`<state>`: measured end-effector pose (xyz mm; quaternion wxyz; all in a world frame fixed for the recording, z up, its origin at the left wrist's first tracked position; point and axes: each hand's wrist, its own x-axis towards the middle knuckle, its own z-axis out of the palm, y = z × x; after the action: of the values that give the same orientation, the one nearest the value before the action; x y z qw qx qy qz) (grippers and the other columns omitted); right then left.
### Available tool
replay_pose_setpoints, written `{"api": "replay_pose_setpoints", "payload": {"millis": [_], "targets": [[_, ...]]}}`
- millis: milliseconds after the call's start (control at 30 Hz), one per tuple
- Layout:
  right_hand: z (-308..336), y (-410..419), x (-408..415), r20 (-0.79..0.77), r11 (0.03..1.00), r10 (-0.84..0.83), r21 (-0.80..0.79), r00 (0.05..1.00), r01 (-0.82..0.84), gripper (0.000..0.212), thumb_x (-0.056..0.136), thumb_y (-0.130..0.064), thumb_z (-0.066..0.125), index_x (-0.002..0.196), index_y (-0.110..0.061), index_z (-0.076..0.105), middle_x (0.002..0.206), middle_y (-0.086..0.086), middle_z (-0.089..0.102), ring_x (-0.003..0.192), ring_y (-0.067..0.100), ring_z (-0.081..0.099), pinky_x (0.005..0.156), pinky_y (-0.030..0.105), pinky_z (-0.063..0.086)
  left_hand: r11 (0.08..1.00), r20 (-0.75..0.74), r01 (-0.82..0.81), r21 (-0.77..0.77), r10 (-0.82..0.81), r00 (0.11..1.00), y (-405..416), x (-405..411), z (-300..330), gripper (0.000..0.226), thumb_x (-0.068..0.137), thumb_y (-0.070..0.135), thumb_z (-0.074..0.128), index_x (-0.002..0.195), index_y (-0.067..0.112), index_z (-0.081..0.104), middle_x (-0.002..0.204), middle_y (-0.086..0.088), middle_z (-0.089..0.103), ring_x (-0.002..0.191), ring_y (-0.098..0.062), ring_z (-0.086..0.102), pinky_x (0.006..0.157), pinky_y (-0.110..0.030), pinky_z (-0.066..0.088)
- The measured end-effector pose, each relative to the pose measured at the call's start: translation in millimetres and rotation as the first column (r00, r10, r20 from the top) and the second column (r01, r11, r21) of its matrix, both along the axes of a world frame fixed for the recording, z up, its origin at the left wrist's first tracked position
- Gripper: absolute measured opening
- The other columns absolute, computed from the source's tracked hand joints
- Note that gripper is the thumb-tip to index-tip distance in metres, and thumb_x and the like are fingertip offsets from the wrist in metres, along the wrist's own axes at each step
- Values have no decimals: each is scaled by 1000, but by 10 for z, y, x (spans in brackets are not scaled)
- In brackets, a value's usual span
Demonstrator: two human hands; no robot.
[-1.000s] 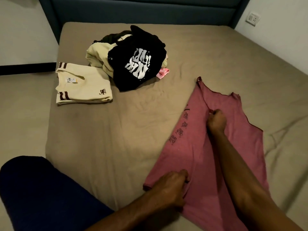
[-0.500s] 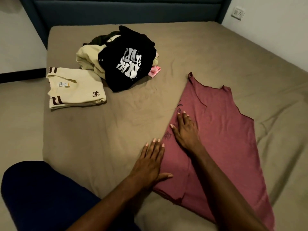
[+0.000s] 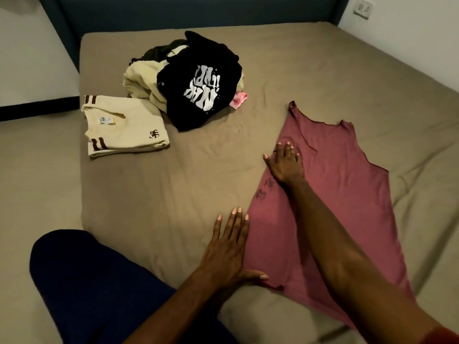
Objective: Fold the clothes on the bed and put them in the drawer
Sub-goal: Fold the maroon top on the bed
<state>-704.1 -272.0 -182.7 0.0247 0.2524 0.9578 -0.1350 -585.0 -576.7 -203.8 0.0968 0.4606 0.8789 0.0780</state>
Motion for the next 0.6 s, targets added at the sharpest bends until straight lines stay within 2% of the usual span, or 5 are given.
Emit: {"api": "replay_pose_setpoints", "payload": {"millis": [133, 267, 400, 500, 600], "targets": [[-90, -654, 720, -41, 996, 52, 71, 998, -49, 90, 100, -72, 7, 165, -10, 7, 170, 23, 6, 158, 38, 6, 127, 55, 7, 996, 12, -89, 20, 89, 996, -38, 100, -35, 146, 65, 107, 23, 158, -6, 16, 165, -30, 9, 153, -46, 10, 118, -64, 9], [-248, -1365, 1612, -82, 985, 98, 153, 992, -85, 79, 105, -66, 8, 165, -17, -3, 171, 17, -5, 159, 33, -3, 129, 51, 5, 990, 111, -118, -80, 127, 986, -100, 161, 102, 167, 39, 112, 21, 150, 0, -33, 155, -28, -41, 146, -42, -37, 121, -60, -16], [-313, -1700, 2170, -121, 966, 172, 213, 978, -144, 71, 109, -55, 15, 165, -15, 1, 172, 15, -1, 160, 27, -1, 128, 51, 8, 985, 111, -83, -152, 101, 989, -160, 118, 131, 173, 34, 111, 30, 147, -2, -37, 151, -30, -45, 143, -43, -41, 120, -62, -15], [-222, -1718, 2407, -154, 972, 203, 147, 967, -181, 73, 108, -61, 19, 166, -20, -2, 173, 6, -7, 159, 18, -8, 130, 43, 1, 994, 131, -84, -76, 94, 987, -167, 121, 134, 167, 41, 113, 30, 149, 5, -37, 153, -26, -45, 143, -40, -42, 118, -64, -18], [-89, -1538, 2735, -311, 997, -58, -64, 949, 40, 68, 108, -59, 28, 165, -25, 16, 173, -1, 7, 159, 16, 7, 129, 41, 10, 993, 104, -78, 87, 69, 992, -63, 172, 237, 144, 60, 108, 17, 156, 11, -27, 160, -23, -34, 149, -36, -33, 120, -61, -17]]}}
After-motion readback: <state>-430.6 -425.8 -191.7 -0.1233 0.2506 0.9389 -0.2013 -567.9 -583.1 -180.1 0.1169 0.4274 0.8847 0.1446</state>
